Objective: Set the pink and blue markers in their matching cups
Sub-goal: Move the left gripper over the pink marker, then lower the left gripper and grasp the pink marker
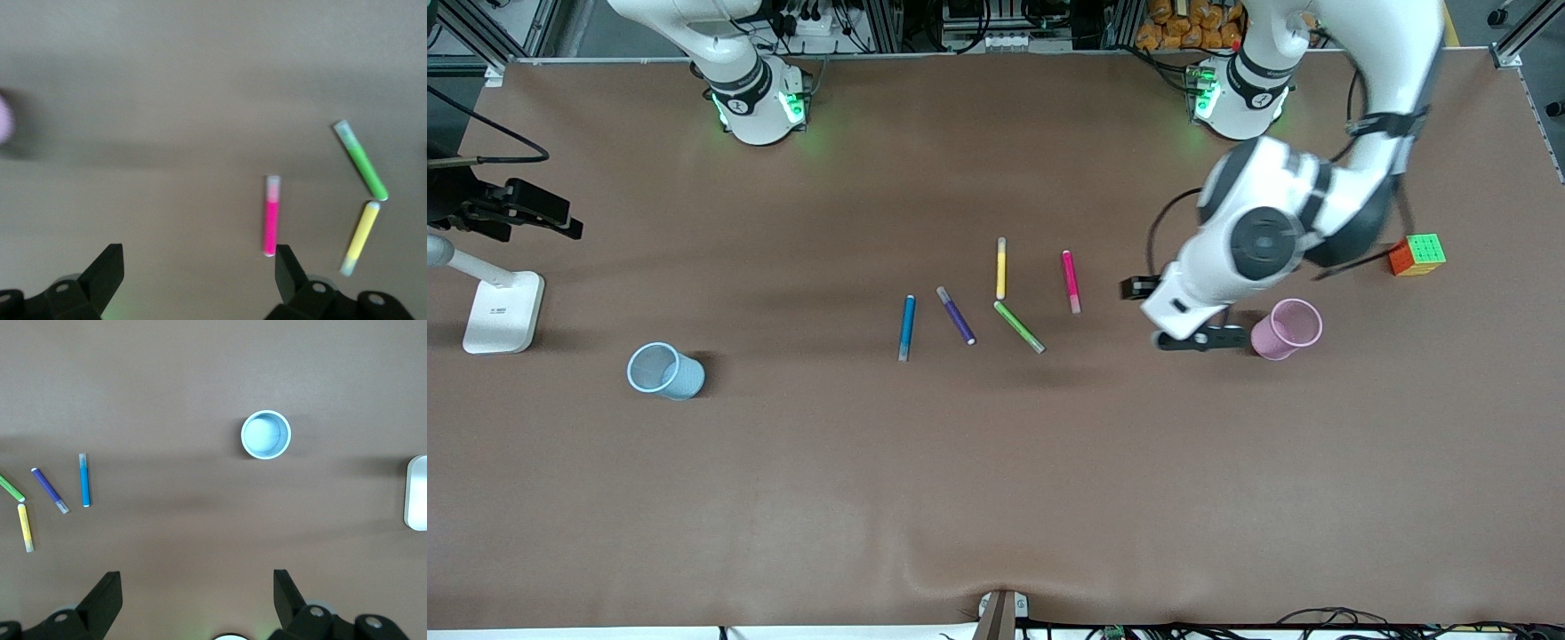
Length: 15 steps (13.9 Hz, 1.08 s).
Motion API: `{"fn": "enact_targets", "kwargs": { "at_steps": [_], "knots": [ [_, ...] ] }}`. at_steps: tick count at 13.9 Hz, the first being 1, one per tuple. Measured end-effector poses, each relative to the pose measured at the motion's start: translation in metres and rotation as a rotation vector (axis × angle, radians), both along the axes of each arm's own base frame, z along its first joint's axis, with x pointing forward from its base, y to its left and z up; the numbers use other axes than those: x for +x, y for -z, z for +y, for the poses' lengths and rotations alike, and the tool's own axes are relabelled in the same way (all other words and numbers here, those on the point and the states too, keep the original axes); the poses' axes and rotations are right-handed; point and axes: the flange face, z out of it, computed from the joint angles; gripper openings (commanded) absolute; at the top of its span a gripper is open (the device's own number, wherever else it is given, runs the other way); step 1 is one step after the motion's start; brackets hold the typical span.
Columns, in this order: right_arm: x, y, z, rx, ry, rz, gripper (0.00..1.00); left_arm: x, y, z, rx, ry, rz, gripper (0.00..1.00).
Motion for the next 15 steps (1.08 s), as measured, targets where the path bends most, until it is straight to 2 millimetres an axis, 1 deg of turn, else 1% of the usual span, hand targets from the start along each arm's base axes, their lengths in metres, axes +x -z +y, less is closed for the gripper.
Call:
{"fn": "enact_targets", "kwargs": {
  "at_steps": [1,2,3,4,5,8,9,10,11,13,14,15],
  "knots": [
    [0.0,0.0,0.0,0.0,0.001,0.0,1.0,-0.012,0.015,-0.025,0.003,-0.015,-0.005,1.0],
    [0.0,0.0,-0.001,0.0,0.001,-0.001,1.0,-0.021,0.029,-0.045,0.002,-0.022,-0.009,1.0],
    [0.0,0.0,-0.001,0.0,0.001,-0.001,1.0,-0.027,0.043,-0.057,-0.001,-0.024,-0.011,1.0],
    [0.0,0.0,-0.001,0.0,0.001,-0.001,1.0,-0.031,0.058,-0.063,-0.005,-0.024,-0.013,1.0],
    [0.0,0.0,-0.001,0.0,0.001,-0.001,1.0,-0.033,0.072,-0.063,-0.014,-0.028,-0.022,1.0],
    [0.001,0.001,-0.001,0.0,0.001,0.001,1.0,-0.041,0.112,-0.053,-0.023,-0.045,-0.033,1.0],
    [0.001,0.003,-0.001,0.0,0.001,0.004,1.0,-0.043,0.122,-0.052,-0.022,-0.048,-0.028,0.94],
    [0.002,0.004,-0.001,-0.001,0.001,0.006,1.0,-0.042,0.129,-0.051,-0.025,-0.052,-0.029,0.8],
    [0.002,0.004,0.0,-0.001,0.001,0.007,1.0,-0.042,0.135,-0.051,-0.03,-0.055,-0.034,0.77],
    [0.003,0.005,0.0,-0.001,0.0,0.007,1.0,-0.041,0.14,-0.053,-0.038,-0.059,-0.042,0.76],
    [0.004,0.005,0.001,-0.001,0.0,0.005,1.0,-0.041,0.142,-0.053,-0.041,-0.062,-0.044,0.78],
    [0.004,0.006,0.001,-0.001,-0.002,0.002,1.0,-0.041,0.146,-0.053,-0.042,-0.066,-0.045,0.78]
  ]
}}
